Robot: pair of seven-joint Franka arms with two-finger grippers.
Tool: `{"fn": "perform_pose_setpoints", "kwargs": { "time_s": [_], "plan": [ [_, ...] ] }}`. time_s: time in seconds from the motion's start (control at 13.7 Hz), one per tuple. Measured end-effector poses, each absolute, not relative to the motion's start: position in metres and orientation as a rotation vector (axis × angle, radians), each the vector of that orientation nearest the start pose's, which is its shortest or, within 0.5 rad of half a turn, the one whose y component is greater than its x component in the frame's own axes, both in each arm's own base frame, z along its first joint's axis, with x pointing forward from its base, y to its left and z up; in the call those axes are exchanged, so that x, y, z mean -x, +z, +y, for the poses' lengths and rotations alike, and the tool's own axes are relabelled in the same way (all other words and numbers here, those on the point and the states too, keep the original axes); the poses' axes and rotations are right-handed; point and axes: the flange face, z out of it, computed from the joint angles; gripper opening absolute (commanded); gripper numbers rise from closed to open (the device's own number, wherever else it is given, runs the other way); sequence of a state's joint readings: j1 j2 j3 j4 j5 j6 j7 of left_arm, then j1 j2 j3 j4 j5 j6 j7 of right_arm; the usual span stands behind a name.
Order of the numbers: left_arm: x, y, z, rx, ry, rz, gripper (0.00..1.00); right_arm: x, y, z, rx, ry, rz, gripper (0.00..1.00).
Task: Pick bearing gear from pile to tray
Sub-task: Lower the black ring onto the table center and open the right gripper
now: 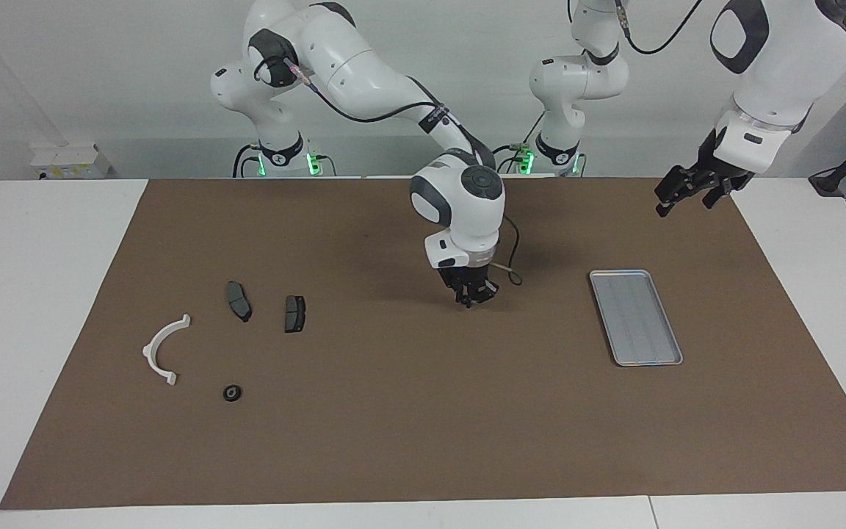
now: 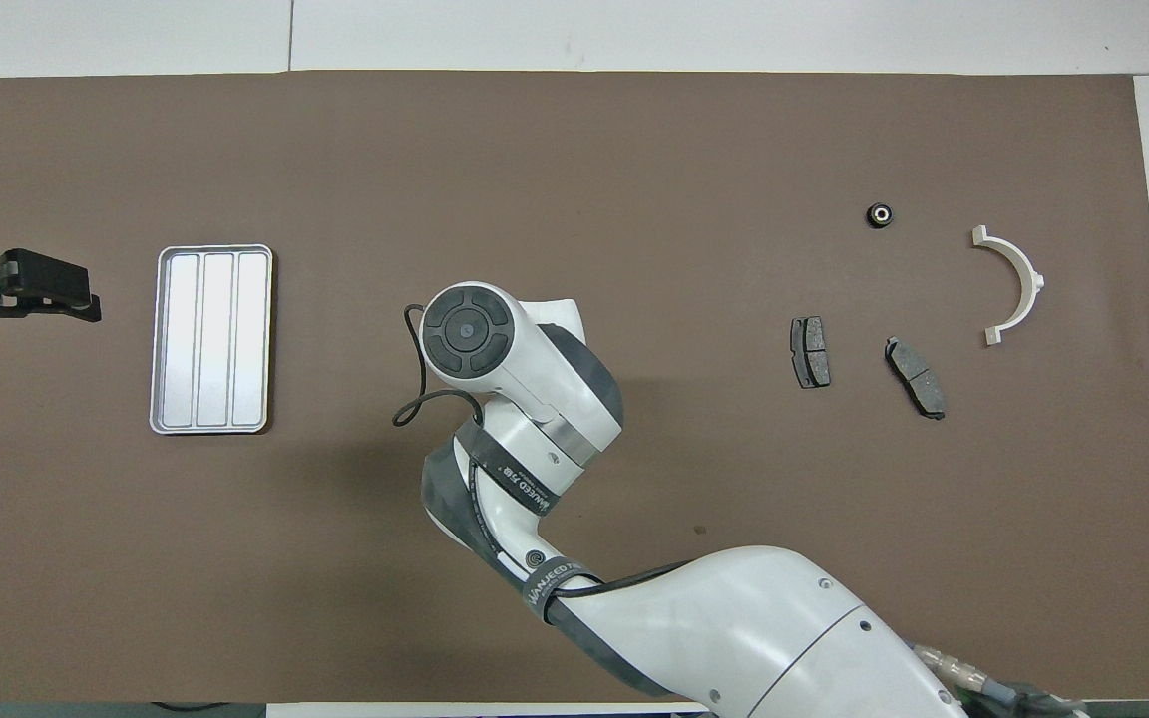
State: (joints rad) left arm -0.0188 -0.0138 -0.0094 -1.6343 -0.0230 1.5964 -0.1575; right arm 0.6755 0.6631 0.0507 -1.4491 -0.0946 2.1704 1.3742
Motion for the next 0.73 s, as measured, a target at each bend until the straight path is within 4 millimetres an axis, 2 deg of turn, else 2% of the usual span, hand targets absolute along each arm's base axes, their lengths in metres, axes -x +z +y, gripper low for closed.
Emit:
{"fn": "perform_pose_setpoints", "kwargs": {
  "time_s": [0.22,0.29,0.37,0.44,0.73],
  "plan": [
    [-0.5509,0.6044,-0.0180,3.155,0.041,-0.206,1.00,-0.5446,0.2899,0.4723,2.962,-0.126,0.916,0.00],
    [-0.5509,0.6044,-0.0180,3.155,0.041,-0.206,1.00,-0.5443,0.2898,0.4722,2.962,-0.126,0.916,0.28],
    [-0.5509,0.6044,-0.0180,3.155,0.041,-0.206,1.00,-0.5443,0.2898,0.4722,2.962,-0.127,0.916,0.61],
    [-0.5509,0.6044,-0.0180,3.155,0.041,-0.206,1.00,-0.5442,0.2896,0.4721,2.963,-0.126,0.916,1.00],
    [-0.5509,0.6044,-0.0180,3.155,0.041,-0.206,1.00,-0.5463,0.2934,0.4653,3.005,-0.097,0.946,1.00]
  ]
}}
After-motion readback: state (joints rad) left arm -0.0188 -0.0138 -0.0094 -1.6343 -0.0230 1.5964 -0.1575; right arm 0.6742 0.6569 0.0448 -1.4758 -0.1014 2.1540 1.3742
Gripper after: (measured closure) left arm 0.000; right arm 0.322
